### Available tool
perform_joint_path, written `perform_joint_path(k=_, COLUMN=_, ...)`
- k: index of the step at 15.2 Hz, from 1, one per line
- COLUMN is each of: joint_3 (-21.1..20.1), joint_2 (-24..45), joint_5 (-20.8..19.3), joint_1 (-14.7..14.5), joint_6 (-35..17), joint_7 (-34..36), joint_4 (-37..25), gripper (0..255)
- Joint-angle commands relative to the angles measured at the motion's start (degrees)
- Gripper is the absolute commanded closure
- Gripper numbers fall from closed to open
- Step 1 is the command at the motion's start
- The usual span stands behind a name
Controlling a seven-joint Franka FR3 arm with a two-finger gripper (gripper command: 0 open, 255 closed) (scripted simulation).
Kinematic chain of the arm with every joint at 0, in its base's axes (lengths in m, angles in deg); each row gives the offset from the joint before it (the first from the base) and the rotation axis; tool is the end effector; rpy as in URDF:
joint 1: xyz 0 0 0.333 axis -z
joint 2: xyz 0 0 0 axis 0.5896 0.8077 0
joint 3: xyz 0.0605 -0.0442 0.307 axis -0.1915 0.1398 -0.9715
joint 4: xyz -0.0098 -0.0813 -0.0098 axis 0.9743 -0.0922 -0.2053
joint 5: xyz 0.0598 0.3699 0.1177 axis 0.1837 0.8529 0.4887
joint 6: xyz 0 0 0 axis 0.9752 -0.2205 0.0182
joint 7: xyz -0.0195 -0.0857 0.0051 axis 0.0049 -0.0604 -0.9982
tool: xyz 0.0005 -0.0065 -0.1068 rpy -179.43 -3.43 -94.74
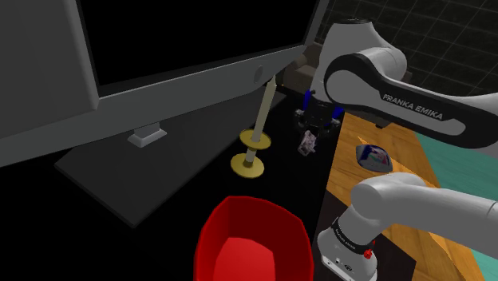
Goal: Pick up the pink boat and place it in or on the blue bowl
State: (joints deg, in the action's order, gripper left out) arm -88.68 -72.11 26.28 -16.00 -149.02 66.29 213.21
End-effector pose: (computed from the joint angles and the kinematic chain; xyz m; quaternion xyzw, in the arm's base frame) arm 0.2702 0.0890 0.5241 0.8493 -0.5162 0.0532 0.0966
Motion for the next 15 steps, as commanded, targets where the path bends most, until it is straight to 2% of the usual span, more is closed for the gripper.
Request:
perform_joint_path(k=1, joint_3=0.4, joint_2=0.5, joint_5=-0.5, joint_1=0.4, joint_6=1.4, joint_7=-0.1, joint_4=-1.9, gripper=255)
perform_joint_path(k=15, joint_3=3.1, joint_2=3.9, joint_5=-3.4, joint_1=2.3, joint_6=10.1, joint_7=-1.1, joint_4=-14.1, gripper=255)
